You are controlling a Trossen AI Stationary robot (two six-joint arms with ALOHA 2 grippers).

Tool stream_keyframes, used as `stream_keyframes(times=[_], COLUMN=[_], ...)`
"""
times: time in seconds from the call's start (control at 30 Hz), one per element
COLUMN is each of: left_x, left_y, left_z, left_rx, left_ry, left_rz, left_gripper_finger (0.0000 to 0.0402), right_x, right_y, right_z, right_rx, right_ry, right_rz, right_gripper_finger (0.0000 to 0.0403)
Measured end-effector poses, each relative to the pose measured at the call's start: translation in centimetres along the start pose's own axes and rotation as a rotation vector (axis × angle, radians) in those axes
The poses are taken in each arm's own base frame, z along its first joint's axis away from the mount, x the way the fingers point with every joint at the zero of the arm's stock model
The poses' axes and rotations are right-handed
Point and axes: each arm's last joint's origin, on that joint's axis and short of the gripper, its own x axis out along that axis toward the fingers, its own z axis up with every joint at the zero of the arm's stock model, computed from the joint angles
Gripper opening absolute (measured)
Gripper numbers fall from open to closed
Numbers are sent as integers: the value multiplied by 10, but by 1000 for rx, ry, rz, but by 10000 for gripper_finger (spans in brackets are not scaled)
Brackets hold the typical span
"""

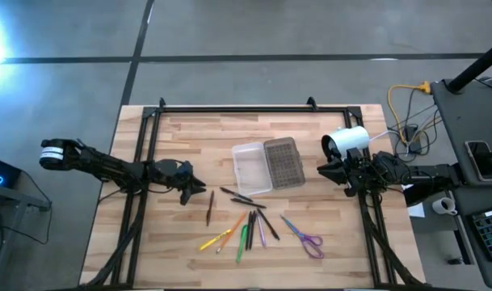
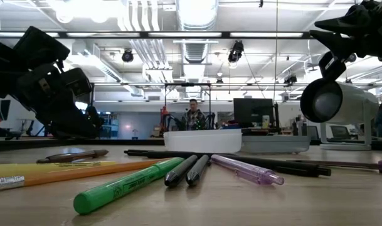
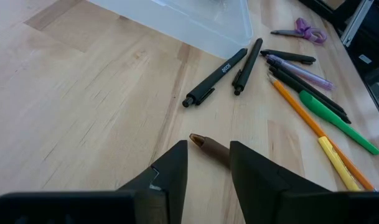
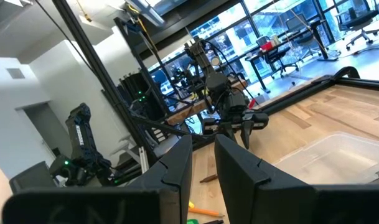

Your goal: Pick & place school supplies into a supply box

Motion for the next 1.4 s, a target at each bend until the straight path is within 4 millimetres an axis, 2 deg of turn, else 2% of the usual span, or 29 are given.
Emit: stream_keyframes(times=[1.27, 1.33, 1.4], left_x=[0, 0, 0], left_y=[0, 0, 0], left_z=[0, 0, 0], left_rx=[0, -1, 0], left_ry=[0, 0, 0], left_rz=[0, 0, 0], left_gripper_finger=[104, 104, 104], right_x=[0, 0, 0], right_y=[0, 1, 2], right_z=[0, 1, 3], right_rx=[0, 34, 145], right_ry=[-2, -8, -26], right_rz=[2, 6, 19], right_gripper_finger=[63, 63, 63])
